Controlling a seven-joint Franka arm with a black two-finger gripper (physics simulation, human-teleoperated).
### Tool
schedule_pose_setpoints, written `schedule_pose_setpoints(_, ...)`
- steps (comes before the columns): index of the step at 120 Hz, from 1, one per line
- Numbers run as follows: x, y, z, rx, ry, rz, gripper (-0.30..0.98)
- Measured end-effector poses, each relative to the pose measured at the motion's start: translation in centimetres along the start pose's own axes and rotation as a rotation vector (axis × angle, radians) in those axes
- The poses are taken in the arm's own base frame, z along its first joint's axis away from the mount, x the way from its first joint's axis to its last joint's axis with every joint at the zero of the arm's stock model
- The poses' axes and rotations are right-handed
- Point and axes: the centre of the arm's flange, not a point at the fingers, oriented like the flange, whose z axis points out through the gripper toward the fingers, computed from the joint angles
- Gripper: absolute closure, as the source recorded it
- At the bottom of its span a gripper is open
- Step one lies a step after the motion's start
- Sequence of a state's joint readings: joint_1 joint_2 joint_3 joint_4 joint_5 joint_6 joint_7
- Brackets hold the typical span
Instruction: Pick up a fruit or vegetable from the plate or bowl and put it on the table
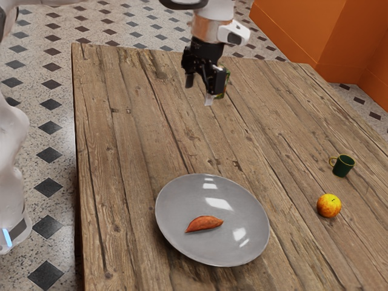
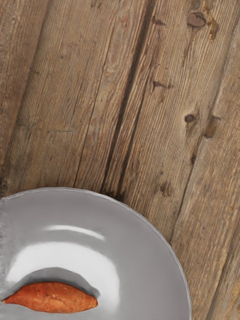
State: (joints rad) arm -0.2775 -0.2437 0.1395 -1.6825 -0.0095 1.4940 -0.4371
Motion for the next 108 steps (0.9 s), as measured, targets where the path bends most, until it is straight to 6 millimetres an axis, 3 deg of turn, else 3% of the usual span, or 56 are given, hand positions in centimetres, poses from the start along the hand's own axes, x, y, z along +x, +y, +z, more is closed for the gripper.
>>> schedule_pose_setpoints(10, 0.0, 0.2, 0.5, 0.003, -0.022, -0.082, 0.0)
schedule_pose_setpoints(28, 1.9, 0.4, 3.1, 0.032, -0.061, -0.235, 0.0)
schedule_pose_setpoints(40, 3.2, 2.0, 6.2, 0.072, -0.105, -0.307, 0.0)
schedule_pose_setpoints(46, 3.6, 3.9, 7.9, 0.08, -0.122, -0.32, 0.0)
schedule_pose_setpoints(52, 2.5, 6.1, 8.9, 0.075, -0.122, -0.315, 0.0)
schedule_pose_setpoints(66, -3.2, 10.3, 10.8, 0.059, -0.084, -0.281, 0.0)
schedule_pose_setpoints(89, -2.0, 13.7, 17.0, 0.063, -0.082, -0.359, 0.0)
schedule_pose_setpoints(108, -3.5, 17.3, 19.1, 0.053, -0.073, -0.358, 0.0)
